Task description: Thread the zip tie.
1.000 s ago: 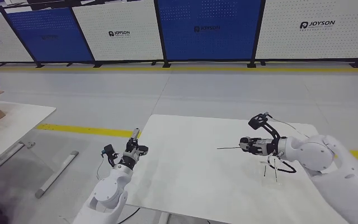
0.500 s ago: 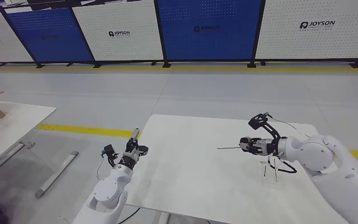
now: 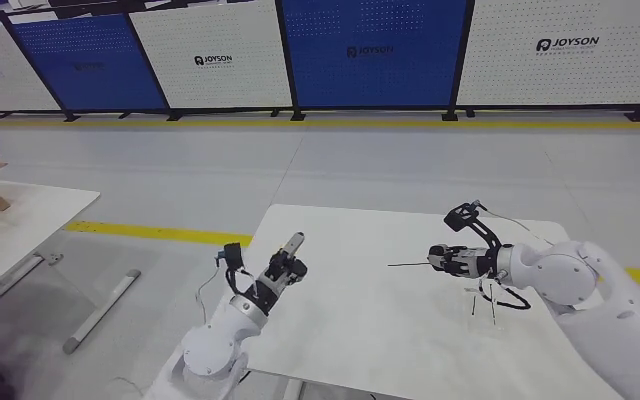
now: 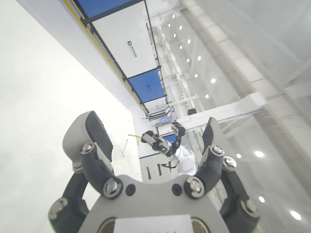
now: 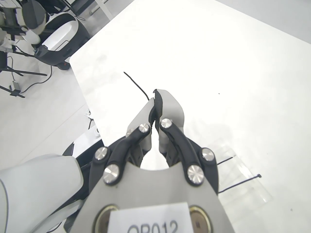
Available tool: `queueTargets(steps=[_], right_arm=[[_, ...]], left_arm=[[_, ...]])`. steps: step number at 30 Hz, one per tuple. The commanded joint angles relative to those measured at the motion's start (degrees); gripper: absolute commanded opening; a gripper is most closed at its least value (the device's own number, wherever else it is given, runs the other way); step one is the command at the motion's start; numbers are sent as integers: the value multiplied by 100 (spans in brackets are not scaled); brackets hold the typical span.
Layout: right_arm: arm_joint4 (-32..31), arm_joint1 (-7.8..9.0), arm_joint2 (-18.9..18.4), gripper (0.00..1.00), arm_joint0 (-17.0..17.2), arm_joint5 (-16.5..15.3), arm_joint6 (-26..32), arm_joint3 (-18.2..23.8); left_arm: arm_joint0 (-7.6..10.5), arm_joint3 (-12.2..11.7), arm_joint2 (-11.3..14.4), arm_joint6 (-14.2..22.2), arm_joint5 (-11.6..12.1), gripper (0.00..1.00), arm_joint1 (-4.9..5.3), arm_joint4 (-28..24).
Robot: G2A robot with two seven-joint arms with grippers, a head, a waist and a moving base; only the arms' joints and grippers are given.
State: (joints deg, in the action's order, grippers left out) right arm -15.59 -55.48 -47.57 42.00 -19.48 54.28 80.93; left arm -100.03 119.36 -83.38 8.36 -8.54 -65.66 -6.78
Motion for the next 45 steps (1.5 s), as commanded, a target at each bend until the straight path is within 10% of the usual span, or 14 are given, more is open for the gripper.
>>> queueTargets(steps=[1, 5, 18, 33, 45], right_arm=[[0, 0, 0, 0, 0, 0, 0, 0], [0, 0, 0, 0, 0, 0, 0, 0], [-47, 0, -22, 0, 54, 119, -125, -39], [-2139, -199, 736, 0, -2, 0, -1453, 501], [-1996, -161, 814, 0, 15, 0, -1529, 535]], left_arm=[[152, -132, 296, 68, -310, 100, -4, 448], [520, -502, 560, 461, -849, 100, 1, 774], [520, -519, 566, 458, -849, 100, 0, 765], [987, -1419, 420, 762, -1094, 100, 109, -1439], [1025, -1446, 452, 689, -1094, 100, 127, -1495]])
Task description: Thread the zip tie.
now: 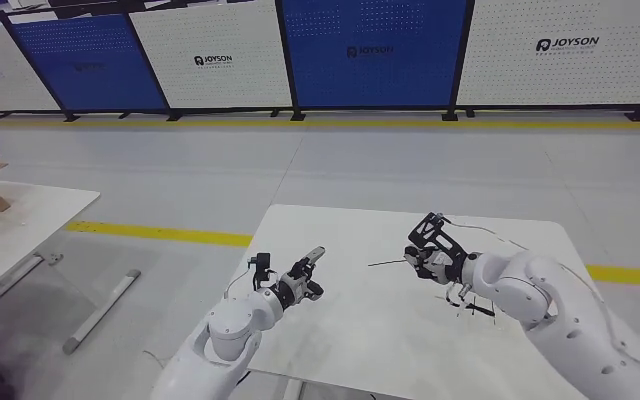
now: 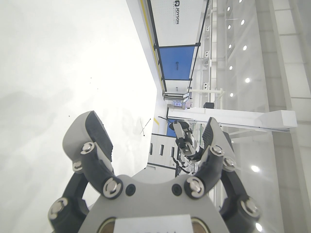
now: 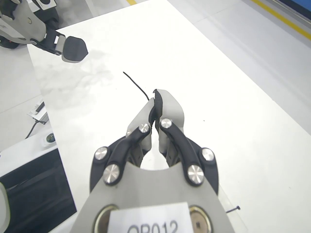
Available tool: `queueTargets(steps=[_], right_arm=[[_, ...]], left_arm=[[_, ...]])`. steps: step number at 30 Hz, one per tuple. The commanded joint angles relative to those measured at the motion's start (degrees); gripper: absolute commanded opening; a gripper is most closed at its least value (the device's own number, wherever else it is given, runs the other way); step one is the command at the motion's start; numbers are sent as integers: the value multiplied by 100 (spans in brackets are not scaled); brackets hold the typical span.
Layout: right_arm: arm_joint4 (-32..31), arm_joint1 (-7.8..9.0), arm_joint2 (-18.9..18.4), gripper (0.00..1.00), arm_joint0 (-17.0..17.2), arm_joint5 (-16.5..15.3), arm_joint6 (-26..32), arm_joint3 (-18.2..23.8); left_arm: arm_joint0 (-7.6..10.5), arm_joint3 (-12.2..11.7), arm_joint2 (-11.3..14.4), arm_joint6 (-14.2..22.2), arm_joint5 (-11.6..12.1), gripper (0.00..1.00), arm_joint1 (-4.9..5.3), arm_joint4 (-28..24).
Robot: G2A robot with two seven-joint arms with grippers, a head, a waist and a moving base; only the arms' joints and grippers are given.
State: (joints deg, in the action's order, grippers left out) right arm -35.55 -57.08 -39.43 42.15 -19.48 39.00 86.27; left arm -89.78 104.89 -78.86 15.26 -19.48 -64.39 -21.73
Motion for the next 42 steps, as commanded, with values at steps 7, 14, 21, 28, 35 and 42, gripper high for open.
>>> queueTargets(steps=[7, 14, 21, 28, 35, 42], right_arm=[[0, 0, 0, 0, 0, 0, 0, 0], [1, -1, -4, 0, 15, 2, -30, 3], [-563, 93, -121, 0, 208, 0, -958, 171], [-2229, 250, -8, 0, 354, 0, -2028, 454], [-3110, 231, 230, 0, 343, 0, -2479, 419], [-3097, 231, 323, 0, 302, 0, -2614, 381]], left_arm=[[0, 0, 0, 0, 0, 100, 0, 0], [0, 0, 0, 0, 0, 100, 0, 0], [0, 0, 0, 0, 0, 100, 0, 0], [0, 0, 0, 0, 0, 100, 0, 0], [0, 0, 0, 0, 0, 100, 0, 0], [0, 0, 0, 0, 0, 100, 0, 0]])
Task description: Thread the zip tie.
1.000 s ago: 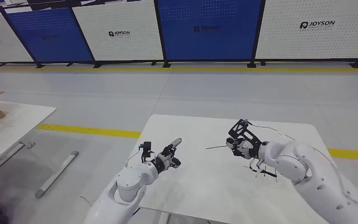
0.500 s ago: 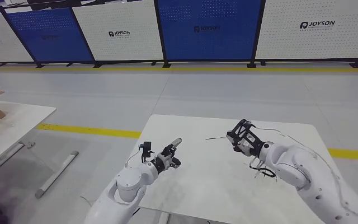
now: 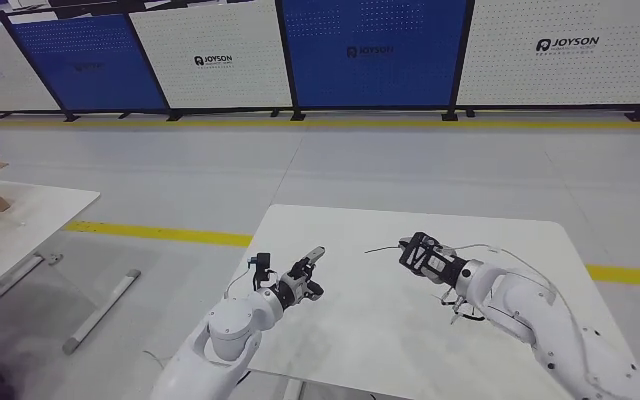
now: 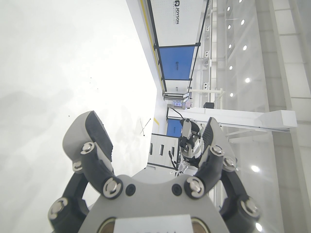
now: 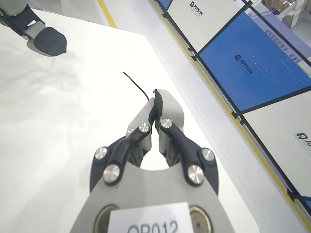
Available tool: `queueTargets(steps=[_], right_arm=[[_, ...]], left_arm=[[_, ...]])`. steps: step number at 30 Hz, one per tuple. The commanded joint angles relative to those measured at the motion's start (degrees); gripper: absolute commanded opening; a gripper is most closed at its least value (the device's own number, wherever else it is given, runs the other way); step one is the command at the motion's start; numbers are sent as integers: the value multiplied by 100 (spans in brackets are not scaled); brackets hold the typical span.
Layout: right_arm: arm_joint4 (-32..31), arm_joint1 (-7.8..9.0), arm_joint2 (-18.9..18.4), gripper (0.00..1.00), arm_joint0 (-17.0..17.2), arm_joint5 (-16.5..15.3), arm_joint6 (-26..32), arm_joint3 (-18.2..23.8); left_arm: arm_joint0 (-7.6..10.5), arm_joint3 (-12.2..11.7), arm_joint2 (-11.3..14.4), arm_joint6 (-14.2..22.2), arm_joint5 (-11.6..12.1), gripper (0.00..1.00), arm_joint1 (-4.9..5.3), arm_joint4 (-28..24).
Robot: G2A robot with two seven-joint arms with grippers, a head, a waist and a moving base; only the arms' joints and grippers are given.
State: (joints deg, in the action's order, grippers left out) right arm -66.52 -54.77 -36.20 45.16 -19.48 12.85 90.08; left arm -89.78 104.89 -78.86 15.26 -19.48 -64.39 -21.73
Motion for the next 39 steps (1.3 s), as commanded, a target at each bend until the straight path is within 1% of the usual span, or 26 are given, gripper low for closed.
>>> queueTargets(steps=[1, 12, 15, 16, 18, 22, 26, 29, 31, 32, 33, 35, 36, 39], right_arm=[[-1, 0, 0, 0, 1, 0, 0, 1], [-1, 0, 0, 0, 1, 0, 0, 1], [-65, -6, 17, 0, 40, 0, -141, -28], [-215, -9, 69, 0, 0, 0, -191, -61], [-429, -13, 214, 0, -82, 0, -333, -106], [-723, -21, 546, 0, -301, 0, -608, -223], [-934, -28, 877, 0, -531, 0, -841, -288], [-1056, -27, 1098, 0, -678, 0, -1059, -330], [-1165, -23, 1232, 0, -776, 0, -1163, -344], [-1203, -23, 1282, 0, -805, 0, -1204, -351], [-1249, -21, 1346, 0, -841, 0, -1253, -354], [-1270, -19, 1389, 0, -877, 0, -1284, -375], [-1270, -19, 1389, 0, -877, 0, -1284, -375], [-1270, -19, 1389, 0, -877, 0, -1284, -375]], left_arm=[[0, 0, 0, 0, 0, 100, 0, 0], [0, 0, 0, 0, 0, 100, 0, 0], [0, 0, 0, 0, 0, 100, 0, 0], [2, -4, 5, -10, 25, 100, -4, -28], [16, -9, -10, 67, 0, 100, -10, -243], [10, 69, -68, 152, 0, 100, 12, -559], [31, 127, 54, 193, 0, 100, 78, -694], [200, 13, 285, 65, 0, 100, 139, -855], [374, -172, 533, 10, 0, 100, 185, -1157], [477, -265, 636, 3, 0, 100, 211, -1340], [621, -399, 778, -35, 0, 100, 251, -1590], [860, -581, 992, -174, 0, 100, 322, -1962], [902, -600, 1023, -210, 0, 100, 336, -1994], [902, -600, 1023, -210, 0, 100, 336, -1994]])
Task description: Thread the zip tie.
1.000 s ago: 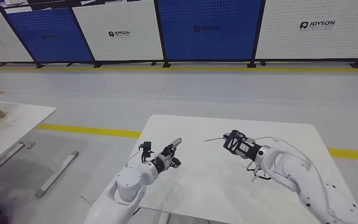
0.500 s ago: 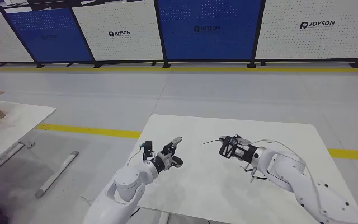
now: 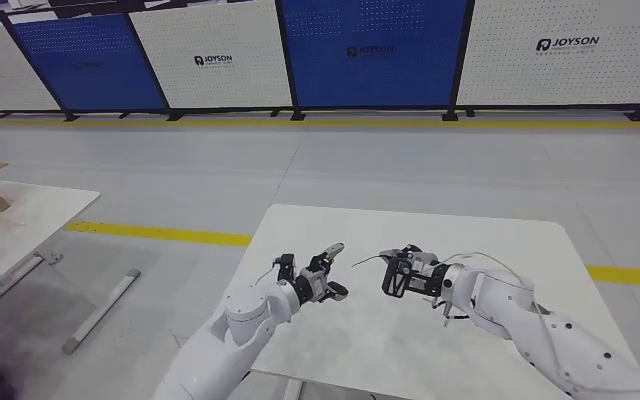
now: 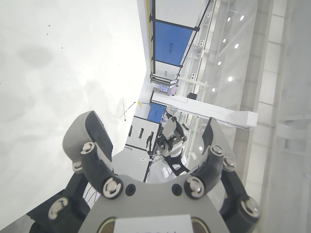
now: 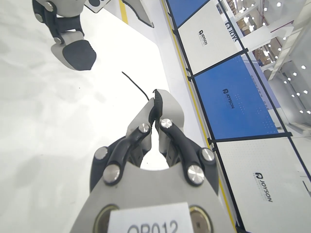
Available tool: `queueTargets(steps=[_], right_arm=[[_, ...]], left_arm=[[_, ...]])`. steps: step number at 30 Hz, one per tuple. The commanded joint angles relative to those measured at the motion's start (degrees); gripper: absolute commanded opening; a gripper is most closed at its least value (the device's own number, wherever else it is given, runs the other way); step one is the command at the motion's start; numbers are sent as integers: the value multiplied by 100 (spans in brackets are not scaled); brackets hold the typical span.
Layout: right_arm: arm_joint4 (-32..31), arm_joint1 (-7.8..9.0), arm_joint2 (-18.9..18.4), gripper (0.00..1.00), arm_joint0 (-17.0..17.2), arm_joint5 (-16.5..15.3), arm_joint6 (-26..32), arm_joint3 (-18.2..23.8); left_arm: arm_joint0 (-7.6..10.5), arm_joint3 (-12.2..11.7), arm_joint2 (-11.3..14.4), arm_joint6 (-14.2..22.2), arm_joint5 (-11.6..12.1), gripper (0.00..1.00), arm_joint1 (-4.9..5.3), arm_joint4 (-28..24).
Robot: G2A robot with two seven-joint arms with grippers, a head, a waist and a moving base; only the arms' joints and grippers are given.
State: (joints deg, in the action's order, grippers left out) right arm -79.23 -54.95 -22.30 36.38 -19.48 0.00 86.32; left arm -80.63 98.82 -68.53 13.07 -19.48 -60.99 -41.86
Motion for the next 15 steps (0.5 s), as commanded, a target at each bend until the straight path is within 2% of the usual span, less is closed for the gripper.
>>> queueTargets(steps=[1, 5, 8, 11, 12, 13, 15], right_arm=[[1, 0, -2, 0, 1, 0, 1, 1], [1, 0, -2, 0, 1, 0, 1, 1], [1, 0, -2, 0, 1, 0, 1, 1], [1, 0, -2, 0, 1, 0, 1, 1], [1, 0, -2, 0, 1, 0, 1, 1], [1, 0, -2, 0, 1, 0, 1, 1], [1, 0, -2, 0, 1, 0, 1, 1]], left_arm=[[-12, 8, -10, 8, 0, 100, -3, 19], [-15, 9, -4, 8, 3, 100, -5, 5], [21, -30, 84, -131, 0, 100, -31, -345], [211, -109, 291, -546, 0, 100, -50, -699], [321, -142, 402, -796, 0, 100, -60, -853], [387, -200, 533, -890, 0, 100, -72, -1137], [653, -387, 821, -1109, 0, 100, -56, -1538]])
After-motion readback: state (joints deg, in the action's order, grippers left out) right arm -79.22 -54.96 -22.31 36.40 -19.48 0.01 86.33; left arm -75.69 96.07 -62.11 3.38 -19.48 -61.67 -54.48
